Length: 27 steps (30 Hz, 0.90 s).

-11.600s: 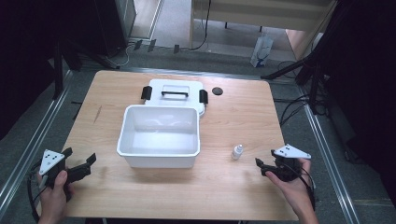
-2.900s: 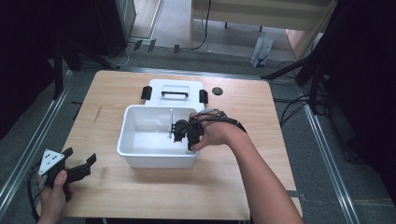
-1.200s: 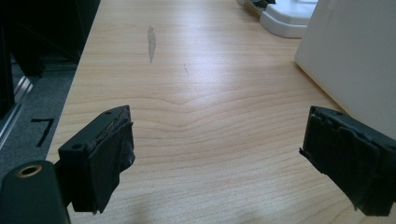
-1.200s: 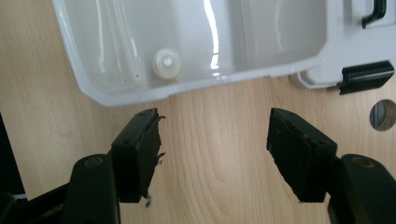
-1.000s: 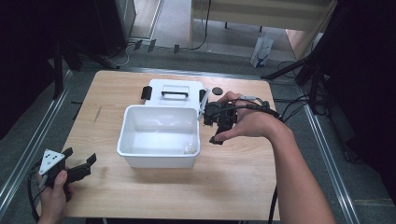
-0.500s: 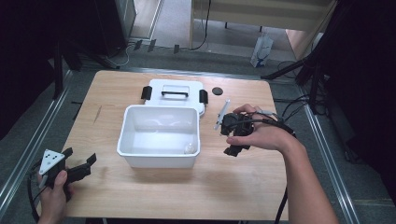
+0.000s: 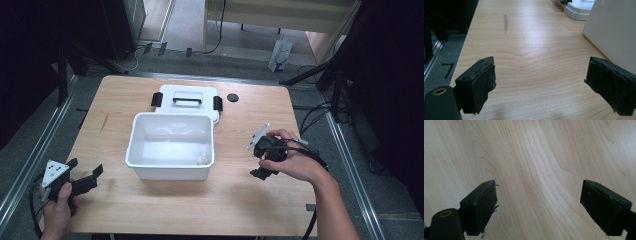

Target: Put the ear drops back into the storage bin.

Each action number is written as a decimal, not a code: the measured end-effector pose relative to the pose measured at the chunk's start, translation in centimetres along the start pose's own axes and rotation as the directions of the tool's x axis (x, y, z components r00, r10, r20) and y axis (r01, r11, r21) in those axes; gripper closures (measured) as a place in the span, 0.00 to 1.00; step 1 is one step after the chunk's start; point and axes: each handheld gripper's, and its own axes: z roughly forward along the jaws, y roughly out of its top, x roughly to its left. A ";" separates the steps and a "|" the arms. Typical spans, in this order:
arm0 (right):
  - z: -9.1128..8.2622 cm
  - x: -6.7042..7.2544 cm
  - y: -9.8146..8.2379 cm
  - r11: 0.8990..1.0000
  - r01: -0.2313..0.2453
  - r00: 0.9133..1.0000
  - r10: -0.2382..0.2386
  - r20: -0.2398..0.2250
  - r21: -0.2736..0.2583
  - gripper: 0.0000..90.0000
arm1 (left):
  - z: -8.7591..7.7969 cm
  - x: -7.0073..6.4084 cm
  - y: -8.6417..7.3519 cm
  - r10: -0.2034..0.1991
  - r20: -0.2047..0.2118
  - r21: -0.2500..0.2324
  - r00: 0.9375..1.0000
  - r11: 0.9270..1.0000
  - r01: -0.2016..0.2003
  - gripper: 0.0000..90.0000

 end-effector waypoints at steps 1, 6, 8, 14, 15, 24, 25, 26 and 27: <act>0.1 0.0 -0.3 1.000 -0.008 1.000 0.008 0.000 -0.012 0.16 | 0.0 0.0 0.0 0.000 0.000 0.000 1.000 1.000 0.000 0.11; 0.9 0.4 -2.4 0.996 -0.055 0.998 0.056 0.013 -0.069 0.16 | 0.0 0.0 0.0 0.001 -0.001 0.000 1.000 1.000 -0.001 0.11; 0.9 0.5 -2.8 0.994 -0.071 0.997 0.073 0.020 -0.086 0.16 | 0.0 0.0 0.0 0.002 -0.001 0.001 1.000 1.000 -0.002 0.11; 1.5 1.5 -5.4 0.960 -0.140 0.986 0.159 0.059 -0.241 0.18 | 0.0 0.0 0.0 0.005 0.000 0.004 1.000 1.000 -0.005 0.11; 1.7 1.7 -5.8 0.951 -0.159 0.982 0.181 0.060 -0.265 0.19 | 0.0 0.0 0.0 0.005 -0.002 0.003 1.000 1.000 -0.005 0.11; 3.4 3.0 -9.9 0.857 -0.271 0.945 0.323 0.047 -0.438 0.21 | 0.0 -0.1 0.0 0.005 -0.006 0.001 1.000 1.000 -0.005 0.11; 3.5 3.1 -10.3 0.842 -0.283 0.938 0.343 0.051 -0.459 0.21 | 0.0 -0.1 0.0 0.005 -0.007 0.001 1.000 1.000 -0.005 0.11; 3.6 3.2 -10.7 0.822 -0.292 0.930 0.363 0.055 -0.489 0.21 | 0.0 -0.1 0.0 0.004 -0.007 0.001 1.000 1.000 -0.004 0.11; 3.6 3.2 -10.7 0.822 -0.292 0.930 0.363 0.055 -0.489 0.21 | 0.0 -0.1 0.0 0.004 -0.007 0.001 1.000 1.000 -0.004 0.11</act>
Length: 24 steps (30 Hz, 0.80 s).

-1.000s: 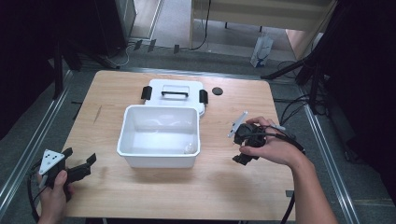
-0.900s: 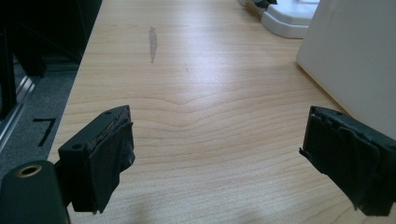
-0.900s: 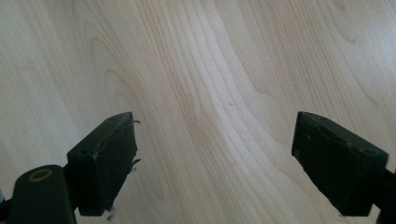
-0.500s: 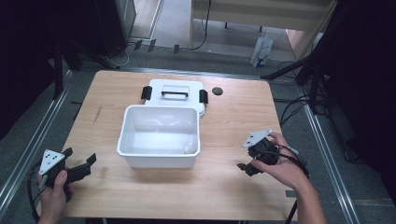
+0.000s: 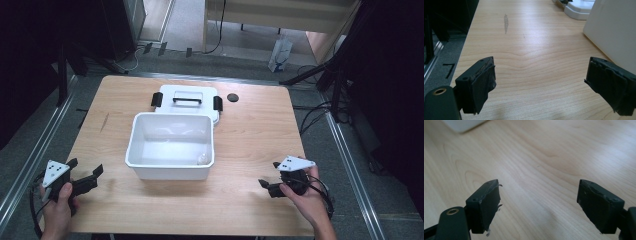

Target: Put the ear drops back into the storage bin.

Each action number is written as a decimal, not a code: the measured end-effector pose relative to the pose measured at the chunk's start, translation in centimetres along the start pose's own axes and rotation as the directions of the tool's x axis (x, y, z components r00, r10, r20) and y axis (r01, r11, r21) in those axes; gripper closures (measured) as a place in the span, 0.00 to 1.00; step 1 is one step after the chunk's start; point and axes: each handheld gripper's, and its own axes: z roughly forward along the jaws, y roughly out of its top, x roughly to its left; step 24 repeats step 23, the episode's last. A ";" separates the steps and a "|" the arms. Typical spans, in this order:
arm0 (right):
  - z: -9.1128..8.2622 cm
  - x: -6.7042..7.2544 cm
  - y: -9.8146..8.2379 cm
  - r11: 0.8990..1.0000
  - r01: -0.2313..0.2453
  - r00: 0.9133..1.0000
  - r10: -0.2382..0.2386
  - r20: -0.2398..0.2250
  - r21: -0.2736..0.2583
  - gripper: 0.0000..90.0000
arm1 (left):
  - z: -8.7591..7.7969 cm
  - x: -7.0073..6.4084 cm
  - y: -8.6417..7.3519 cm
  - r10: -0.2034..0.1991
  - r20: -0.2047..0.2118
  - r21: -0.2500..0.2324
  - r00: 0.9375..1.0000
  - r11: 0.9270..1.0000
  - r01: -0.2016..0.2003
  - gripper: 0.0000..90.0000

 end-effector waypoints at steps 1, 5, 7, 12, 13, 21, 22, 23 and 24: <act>-0.4 -0.2 -0.9 0.994 -0.057 0.998 0.057 0.005 -0.088 0.25 | 0.0 0.0 0.0 0.000 0.001 -0.001 1.000 1.000 0.000 0.11; -0.8 -0.8 -2.9 0.966 -0.166 0.984 0.174 0.025 -0.201 0.23 | 0.0 0.0 0.0 0.002 0.001 0.000 1.000 1.000 -0.002 0.11; -0.9 -1.1 -3.7 0.950 -0.207 0.976 0.216 0.014 -0.232 0.23 | 0.0 0.0 0.0 0.002 0.001 -0.001 1.000 1.000 -0.002 0.11; -1.1 -1.2 -5.4 0.925 -0.259 0.962 0.274 0.015 -0.279 0.22 | 0.0 0.0 0.0 0.001 0.000 0.000 1.000 1.000 -0.001 0.11; -1.1 -1.1 -6.1 0.925 -0.253 0.958 0.280 0.060 -0.284 0.23 | 0.0 0.0 0.0 0.003 -0.001 0.001 1.000 1.000 -0.003 0.11; -1.0 -1.3 -7.3 0.885 -0.325 0.935 0.353 0.028 -0.333 0.24 | 0.0 0.0 0.0 0.005 0.001 0.003 1.000 1.000 -0.005 0.11; -1.0 -1.3 -7.2 0.886 -0.322 0.936 0.351 0.030 -0.333 0.23 | 0.0 0.0 0.0 0.006 0.001 0.003 1.000 1.000 -0.006 0.11; -1.0 -1.2 -7.2 0.888 -0.318 0.938 0.346 0.026 -0.332 0.23 | 0.0 0.0 0.0 0.005 0.001 0.002 1.000 1.000 -0.005 0.11; -1.0 -1.2 -7.2 0.888 -0.318 0.938 0.346 0.026 -0.332 0.23 | 0.0 0.0 0.0 0.005 0.001 0.002 1.000 1.000 -0.005 0.11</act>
